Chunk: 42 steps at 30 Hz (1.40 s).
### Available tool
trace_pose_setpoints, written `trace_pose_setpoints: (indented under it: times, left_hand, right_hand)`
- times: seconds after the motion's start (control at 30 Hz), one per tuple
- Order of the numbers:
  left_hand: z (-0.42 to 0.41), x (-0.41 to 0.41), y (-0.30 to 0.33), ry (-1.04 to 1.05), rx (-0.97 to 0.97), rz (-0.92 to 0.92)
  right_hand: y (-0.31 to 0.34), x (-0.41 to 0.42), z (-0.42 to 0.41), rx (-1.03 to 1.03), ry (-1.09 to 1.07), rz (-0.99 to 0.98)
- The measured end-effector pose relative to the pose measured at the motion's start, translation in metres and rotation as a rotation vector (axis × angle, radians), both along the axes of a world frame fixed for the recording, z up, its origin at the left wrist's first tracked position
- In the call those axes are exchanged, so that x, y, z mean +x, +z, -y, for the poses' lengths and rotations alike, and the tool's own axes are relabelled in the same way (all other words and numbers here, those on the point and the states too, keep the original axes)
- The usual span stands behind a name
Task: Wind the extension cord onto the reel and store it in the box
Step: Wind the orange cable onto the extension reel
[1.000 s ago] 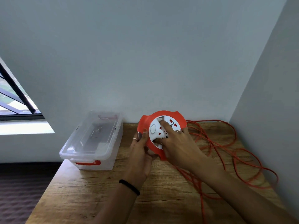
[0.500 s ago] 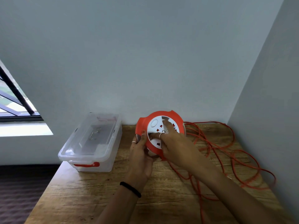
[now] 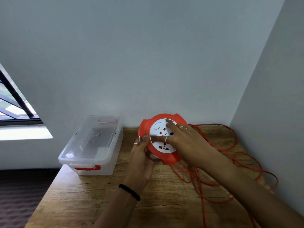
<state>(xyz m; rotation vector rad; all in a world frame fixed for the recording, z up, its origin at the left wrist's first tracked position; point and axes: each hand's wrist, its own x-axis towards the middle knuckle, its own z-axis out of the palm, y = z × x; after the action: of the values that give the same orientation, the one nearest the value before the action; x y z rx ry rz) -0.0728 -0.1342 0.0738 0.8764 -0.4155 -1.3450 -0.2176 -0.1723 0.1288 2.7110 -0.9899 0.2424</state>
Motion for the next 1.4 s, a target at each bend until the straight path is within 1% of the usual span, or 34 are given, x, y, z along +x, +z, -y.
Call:
trace_pose_setpoints:
  times: [0.17,0.3,0.43,0.53,0.6,0.7,0.8,0.83,0.9,1.0,1.07,1.13,1.2,1.27,1.33,1.4]
  left_hand:
    - [-0.001,-0.004,-0.001,-0.016,-0.027,0.006]
    - [-0.002,-0.007,-0.002,0.028,-0.018,0.027]
    - [-0.002,-0.009,-0.002,0.07,-0.015,0.018]
    - [-0.003,-0.011,-0.002,0.093,-0.017,-0.001]
    - [-0.005,-0.014,-0.003,0.099,-0.027,-0.018]
    - [-0.006,-0.017,-0.004,0.115,-0.046,-0.049]
    - [-0.007,-0.017,-0.005,0.095,0.001,-0.034]
    - [-0.007,-0.016,-0.005,0.081,0.022,0.002]
    - [-0.006,-0.009,-0.005,0.073,0.046,0.15]
    - [0.001,0.009,0.001,0.115,0.026,0.483]
    - [0.008,0.022,0.008,0.063,0.039,0.71]
    - [0.013,0.029,0.011,-0.007,0.052,0.868]
    - [0.015,0.031,0.01,0.02,0.05,0.948]
    - [0.016,0.03,0.008,0.094,0.057,0.976]
    - [0.016,0.028,0.004,0.153,0.074,0.963]
    - [0.016,0.025,0.0,0.169,0.085,0.936]
  right_hand:
    - [-0.001,0.003,0.005,-0.062,-0.033,-0.106]
    - [0.001,0.007,0.004,-0.038,-0.104,-0.151]
    - [0.001,0.01,0.002,-0.054,-0.19,-0.099]
    - [0.003,0.016,0.0,-0.044,-0.226,-0.011]
    - [-0.003,0.019,0.001,-0.047,-0.236,-0.003]
    - [-0.011,0.021,-0.001,-0.07,-0.295,0.07]
    - [-0.013,0.021,0.0,-0.077,-0.264,0.093]
    - [-0.012,0.02,0.0,-0.078,-0.252,0.086]
    - [-0.009,0.017,0.002,-0.058,-0.239,0.061]
    - [-0.007,0.013,-0.001,-0.024,-0.186,-0.012]
    - [-0.007,0.01,-0.002,-0.037,-0.142,-0.051]
    - [-0.004,0.009,-0.003,-0.046,-0.111,-0.065]
    - [-0.004,0.009,-0.004,-0.042,-0.086,-0.066]
    - [-0.005,0.008,-0.004,-0.042,-0.068,-0.061]
    - [-0.005,0.007,-0.005,-0.043,-0.063,-0.07]
    - [-0.005,0.006,-0.004,-0.048,-0.049,-0.089]
